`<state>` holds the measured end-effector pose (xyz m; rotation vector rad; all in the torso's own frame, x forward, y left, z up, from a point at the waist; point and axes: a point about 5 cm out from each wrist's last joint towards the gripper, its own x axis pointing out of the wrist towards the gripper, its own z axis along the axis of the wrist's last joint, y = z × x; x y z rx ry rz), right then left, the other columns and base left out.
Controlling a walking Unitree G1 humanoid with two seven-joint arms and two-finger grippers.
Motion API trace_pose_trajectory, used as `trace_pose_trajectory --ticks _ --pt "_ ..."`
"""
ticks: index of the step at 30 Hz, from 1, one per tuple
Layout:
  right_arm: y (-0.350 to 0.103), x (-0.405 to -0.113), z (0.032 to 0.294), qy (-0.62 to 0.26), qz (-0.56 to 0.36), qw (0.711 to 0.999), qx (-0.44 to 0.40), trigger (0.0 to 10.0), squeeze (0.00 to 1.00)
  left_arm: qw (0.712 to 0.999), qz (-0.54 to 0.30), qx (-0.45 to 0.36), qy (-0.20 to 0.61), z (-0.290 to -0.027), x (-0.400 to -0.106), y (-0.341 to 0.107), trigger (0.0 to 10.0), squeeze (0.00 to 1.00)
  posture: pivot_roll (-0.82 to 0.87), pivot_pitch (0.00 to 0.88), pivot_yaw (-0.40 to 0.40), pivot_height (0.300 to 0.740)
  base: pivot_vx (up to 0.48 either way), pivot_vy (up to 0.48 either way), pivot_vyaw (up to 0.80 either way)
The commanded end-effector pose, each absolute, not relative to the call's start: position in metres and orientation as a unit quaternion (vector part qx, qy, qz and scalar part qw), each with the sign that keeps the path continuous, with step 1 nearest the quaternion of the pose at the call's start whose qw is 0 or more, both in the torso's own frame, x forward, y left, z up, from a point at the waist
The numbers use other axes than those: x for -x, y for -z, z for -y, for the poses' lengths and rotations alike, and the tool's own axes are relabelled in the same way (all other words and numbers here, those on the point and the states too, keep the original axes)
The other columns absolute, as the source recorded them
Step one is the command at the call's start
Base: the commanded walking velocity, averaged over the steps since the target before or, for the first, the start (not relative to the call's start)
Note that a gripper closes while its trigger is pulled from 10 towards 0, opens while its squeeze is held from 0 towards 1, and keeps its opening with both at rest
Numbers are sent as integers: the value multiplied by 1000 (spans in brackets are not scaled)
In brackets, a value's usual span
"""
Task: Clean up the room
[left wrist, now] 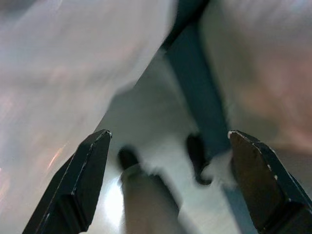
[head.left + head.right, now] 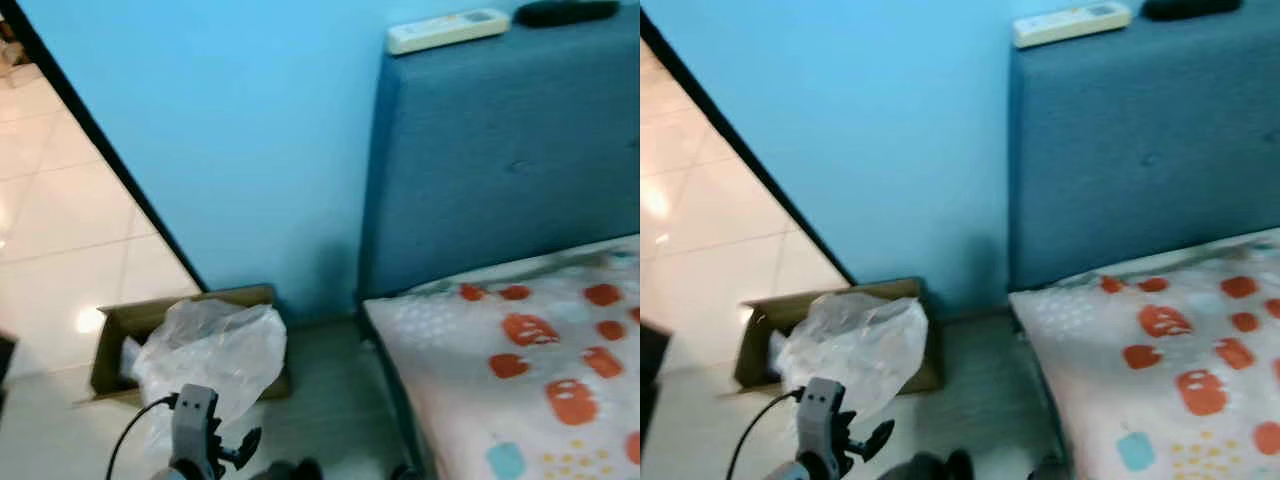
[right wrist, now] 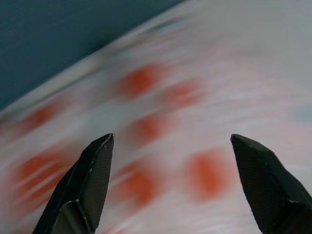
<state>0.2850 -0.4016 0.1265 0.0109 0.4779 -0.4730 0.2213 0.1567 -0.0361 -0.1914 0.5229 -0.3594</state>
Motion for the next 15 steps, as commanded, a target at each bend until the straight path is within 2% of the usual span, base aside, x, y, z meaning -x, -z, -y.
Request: trace_pose_trajectory --ticks 1,3,8,13,15 --pt "-105 -284 387 199 -272 941 -15 10000 0 942 -281 95 156 -162 -211 46 10000 0 -2 90 53 724 0 0 0" --pt "-91 -283 378 207 -277 938 -24 10000 0 942 -284 96 148 -162 -215 47 10000 0 -9 72 49 724 0 0 0" --pt "-56 -256 378 330 -256 907 -52 10000 0 935 -323 78 128 -173 -208 57 10000 0 -52 29 57 724 0 0 0" --pt "-44 -245 376 347 -261 898 -70 10000 0 930 -341 70 116 -179 -201 63 10000 0 -63 18 60 724 0 0 0" --pt "-32 -229 376 376 -266 885 -71 10000 0 925 -364 63 93 -189 -192 68 10000 0 -77 5 64 724 0 0 0"
